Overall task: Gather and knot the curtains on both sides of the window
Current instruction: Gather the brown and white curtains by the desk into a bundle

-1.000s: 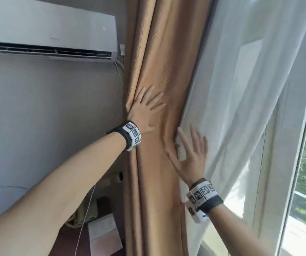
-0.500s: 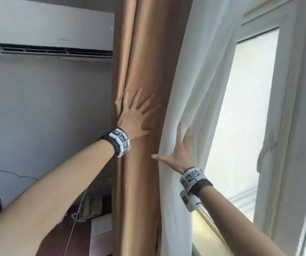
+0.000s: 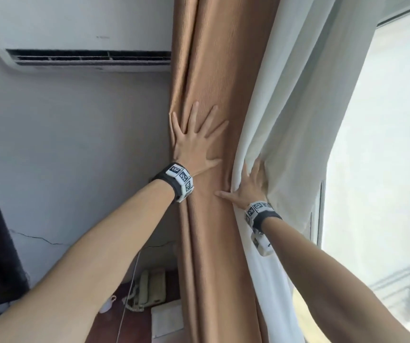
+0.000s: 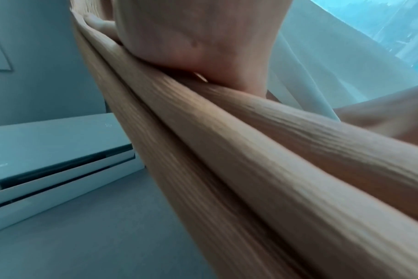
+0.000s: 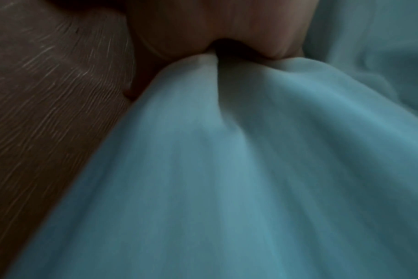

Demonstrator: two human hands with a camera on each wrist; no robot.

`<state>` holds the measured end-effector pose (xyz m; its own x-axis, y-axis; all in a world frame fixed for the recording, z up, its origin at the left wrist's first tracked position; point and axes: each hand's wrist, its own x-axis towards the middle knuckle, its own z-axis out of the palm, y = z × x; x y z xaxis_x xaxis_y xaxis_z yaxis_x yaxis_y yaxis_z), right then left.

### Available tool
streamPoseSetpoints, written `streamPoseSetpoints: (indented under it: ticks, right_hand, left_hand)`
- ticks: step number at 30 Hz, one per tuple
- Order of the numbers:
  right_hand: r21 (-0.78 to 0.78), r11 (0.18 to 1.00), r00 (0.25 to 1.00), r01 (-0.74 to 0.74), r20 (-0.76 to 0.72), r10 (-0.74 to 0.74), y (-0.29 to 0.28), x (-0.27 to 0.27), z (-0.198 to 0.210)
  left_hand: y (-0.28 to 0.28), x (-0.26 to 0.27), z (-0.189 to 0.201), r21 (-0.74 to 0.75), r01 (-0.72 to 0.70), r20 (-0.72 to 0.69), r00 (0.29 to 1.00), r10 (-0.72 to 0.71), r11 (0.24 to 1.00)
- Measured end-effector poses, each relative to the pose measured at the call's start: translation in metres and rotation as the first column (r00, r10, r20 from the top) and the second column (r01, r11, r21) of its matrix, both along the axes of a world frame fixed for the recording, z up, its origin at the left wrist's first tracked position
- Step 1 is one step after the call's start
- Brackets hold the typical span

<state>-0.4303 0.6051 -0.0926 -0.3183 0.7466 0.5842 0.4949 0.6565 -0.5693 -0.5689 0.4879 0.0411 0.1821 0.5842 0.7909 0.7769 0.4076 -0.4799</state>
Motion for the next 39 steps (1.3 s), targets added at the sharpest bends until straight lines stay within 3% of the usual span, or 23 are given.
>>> streamPoseSetpoints:
  ticks: [7, 17, 25, 28, 33, 39]
  right_hand:
    - [-0.025, 0.997, 0.995, 0.069, 0.070, -0.067, 0.077, -0.057, 0.003]
    - [-0.008, 0.989, 0.989, -0.149, 0.003, 0.150, 0.215, -0.169, 0.013]
    - [-0.021, 0.986, 0.983, -0.168, 0.067, 0.169, 0.302, -0.247, 0.037]
    - [-0.066, 0.988, 0.977, -0.142, 0.151, 0.151, 0.308, -0.270, 0.046]
    - [-0.135, 0.989, 0.964, -0.063, 0.250, 0.095, 0.283, -0.300, 0.046]
    - [-0.186, 0.956, 0.911, -0.228, 0.307, 0.277, 0.224, -0.255, -0.012]
  left_hand:
    - [0.086, -0.061, -0.012, -0.050, -0.026, 0.059, 0.998, 0.029, 0.998]
    - [0.200, -0.167, -0.007, -0.085, -0.117, 0.053, 0.991, 0.121, 0.990]
    - [0.259, -0.241, 0.003, -0.206, -0.154, 0.074, 0.982, 0.172, 0.966]
    - [0.259, -0.252, -0.006, -0.112, -0.108, 0.117, 0.986, 0.121, 0.988]
    - [0.251, -0.267, 0.001, -0.028, -0.093, 0.028, 0.995, 0.094, 0.995]
    - [0.252, -0.230, -0.004, 0.008, 0.026, 0.142, 0.990, -0.027, 1.000]
